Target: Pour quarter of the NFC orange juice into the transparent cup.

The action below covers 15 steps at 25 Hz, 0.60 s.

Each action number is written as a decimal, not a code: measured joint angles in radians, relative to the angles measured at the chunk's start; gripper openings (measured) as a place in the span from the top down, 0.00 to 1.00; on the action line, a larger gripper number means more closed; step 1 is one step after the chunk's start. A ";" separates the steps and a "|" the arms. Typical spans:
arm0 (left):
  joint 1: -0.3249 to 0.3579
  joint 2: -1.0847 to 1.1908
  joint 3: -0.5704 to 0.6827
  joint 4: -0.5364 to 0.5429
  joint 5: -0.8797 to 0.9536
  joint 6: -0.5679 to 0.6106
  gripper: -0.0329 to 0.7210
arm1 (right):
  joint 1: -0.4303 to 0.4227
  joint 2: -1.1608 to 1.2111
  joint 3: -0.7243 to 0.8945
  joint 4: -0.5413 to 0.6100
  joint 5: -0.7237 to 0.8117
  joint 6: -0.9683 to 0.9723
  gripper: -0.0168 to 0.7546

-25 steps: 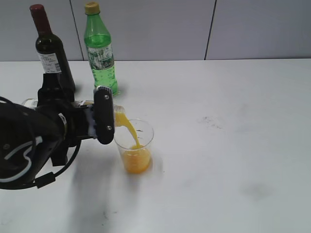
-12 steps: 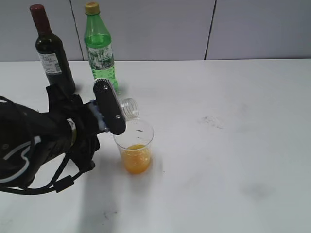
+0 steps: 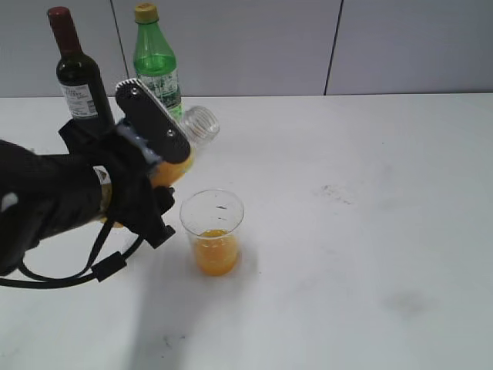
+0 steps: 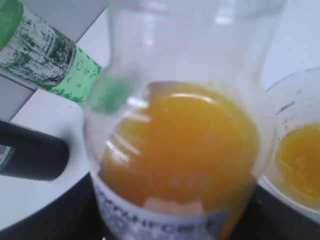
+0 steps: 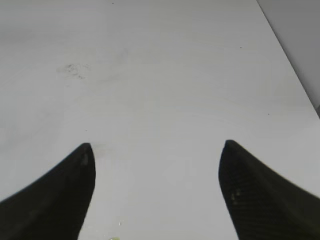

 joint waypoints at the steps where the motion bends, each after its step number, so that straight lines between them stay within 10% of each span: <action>1: 0.021 -0.010 0.000 0.014 -0.033 -0.021 0.32 | 0.000 0.000 0.000 0.000 0.000 0.000 0.21; 15: 0.402 -0.045 -0.108 0.190 -0.570 -0.215 0.32 | 0.000 0.000 0.000 0.000 0.000 0.000 0.21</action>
